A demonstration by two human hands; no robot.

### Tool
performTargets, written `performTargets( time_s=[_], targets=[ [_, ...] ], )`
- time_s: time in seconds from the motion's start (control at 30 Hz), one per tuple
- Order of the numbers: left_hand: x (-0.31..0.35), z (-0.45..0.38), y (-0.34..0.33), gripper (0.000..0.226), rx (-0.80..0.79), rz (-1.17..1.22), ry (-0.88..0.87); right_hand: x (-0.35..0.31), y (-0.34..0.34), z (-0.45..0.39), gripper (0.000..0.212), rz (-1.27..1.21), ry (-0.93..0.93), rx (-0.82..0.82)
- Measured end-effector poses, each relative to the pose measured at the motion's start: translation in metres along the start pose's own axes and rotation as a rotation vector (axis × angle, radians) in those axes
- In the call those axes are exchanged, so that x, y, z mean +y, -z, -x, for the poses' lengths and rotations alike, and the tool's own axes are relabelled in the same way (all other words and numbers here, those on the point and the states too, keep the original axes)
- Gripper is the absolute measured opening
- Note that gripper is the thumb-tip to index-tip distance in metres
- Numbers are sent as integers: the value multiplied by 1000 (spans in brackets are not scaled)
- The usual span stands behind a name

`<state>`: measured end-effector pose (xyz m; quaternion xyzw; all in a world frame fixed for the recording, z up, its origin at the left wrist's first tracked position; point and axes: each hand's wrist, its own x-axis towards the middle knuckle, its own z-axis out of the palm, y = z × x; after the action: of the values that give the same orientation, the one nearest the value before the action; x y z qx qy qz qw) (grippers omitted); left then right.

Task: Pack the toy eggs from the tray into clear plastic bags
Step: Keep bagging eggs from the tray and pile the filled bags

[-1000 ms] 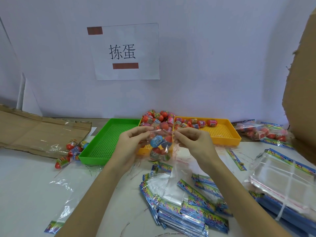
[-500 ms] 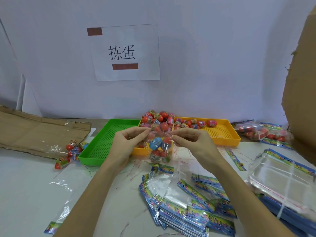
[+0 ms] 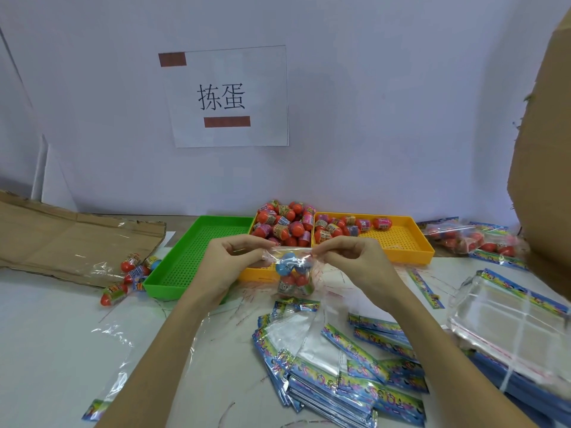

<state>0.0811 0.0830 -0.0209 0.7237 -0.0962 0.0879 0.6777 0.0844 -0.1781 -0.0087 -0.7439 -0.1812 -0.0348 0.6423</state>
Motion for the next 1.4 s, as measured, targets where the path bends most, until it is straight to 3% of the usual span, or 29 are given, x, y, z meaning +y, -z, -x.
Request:
performTargets(
  time_s=[0.2, 0.33, 0.5, 0.6, 0.73, 0.8, 0.87, 0.97, 1.1, 1.17, 1.27, 1.4],
  targets=[
    [1, -1, -1, 30, -17, 10, 7, 1, -2, -2, 26, 128, 92, 15],
    [5, 2, -2, 9, -14, -41, -8, 2, -2, -4, 26, 190, 124, 6],
    [2, 1, -3, 15, 0, -120, -20, 2, -3, -4, 34, 205, 103, -9],
    [3, 1, -3, 15, 8, -78, -15, 4, -7, -4, 42, 93, 18, -2],
    [4, 0, -1, 15, 10, 114, 20, 6, -17, -3, 15, -165, -106, 40],
    [4, -1, -1, 15, 7, 186, 29, 6, -20, -2, 29, -124, -128, -5],
    [4, -2, -1, 15, 2, 240, 40, 6, -22, 0, 22, -73, -115, -63],
    [7, -1, -4, 16, -6, 334, 47, 3, -26, 3, 8, -169, -127, -25],
    [12, 2, -7, 35, -41, 400, 58, -3, -28, 0, 9, -389, -226, 57],
    [13, 3, -8, 52, -131, 394, 41, -6, -26, -2, 11, -456, -252, 66],
    [16, 5, -7, 64, -233, 340, 4, -11, -25, 0, 14, -369, -173, -2],
    [21, 10, -14, 38, -314, -27, -63, -15, -31, 5, 14, -211, -71, -100]
  ],
)
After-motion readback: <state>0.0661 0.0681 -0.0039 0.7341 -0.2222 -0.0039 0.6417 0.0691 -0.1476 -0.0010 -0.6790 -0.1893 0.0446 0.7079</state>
